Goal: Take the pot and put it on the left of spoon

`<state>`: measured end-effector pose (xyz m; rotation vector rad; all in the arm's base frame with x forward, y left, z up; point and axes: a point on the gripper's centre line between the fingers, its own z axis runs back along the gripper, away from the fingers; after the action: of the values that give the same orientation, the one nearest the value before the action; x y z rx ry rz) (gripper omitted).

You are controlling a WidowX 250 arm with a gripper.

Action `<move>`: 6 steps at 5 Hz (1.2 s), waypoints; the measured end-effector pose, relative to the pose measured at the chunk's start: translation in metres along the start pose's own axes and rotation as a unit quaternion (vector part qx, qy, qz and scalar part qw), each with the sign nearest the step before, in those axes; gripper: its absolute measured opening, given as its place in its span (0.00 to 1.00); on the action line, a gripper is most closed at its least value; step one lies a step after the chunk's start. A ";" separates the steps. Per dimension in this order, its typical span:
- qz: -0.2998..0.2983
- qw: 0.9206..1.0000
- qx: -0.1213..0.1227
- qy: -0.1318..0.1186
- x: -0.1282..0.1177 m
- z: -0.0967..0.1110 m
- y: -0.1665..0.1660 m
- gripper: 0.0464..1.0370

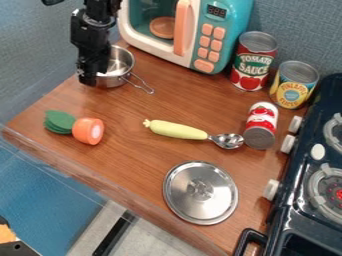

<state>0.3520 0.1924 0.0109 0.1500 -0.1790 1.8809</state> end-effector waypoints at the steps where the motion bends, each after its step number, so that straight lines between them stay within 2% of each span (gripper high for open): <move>1: 0.002 1.000 -0.004 0.002 0.003 -0.001 -0.001 0.31; 2: 0.003 1.000 -0.007 0.002 0.003 -0.001 -0.002 0.10; 3: -0.004 1.000 -0.010 -0.001 0.001 -0.002 -0.002 0.03; 4: -0.006 1.000 -0.018 -0.002 -0.005 -0.001 0.003 0.02; 5: -0.017 0.999 -0.038 -0.001 -0.010 0.014 0.011 0.02; 6: -0.019 0.998 -0.067 0.010 -0.014 0.039 0.018 0.01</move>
<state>0.3401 0.1661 0.0452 0.0423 -0.2853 1.8249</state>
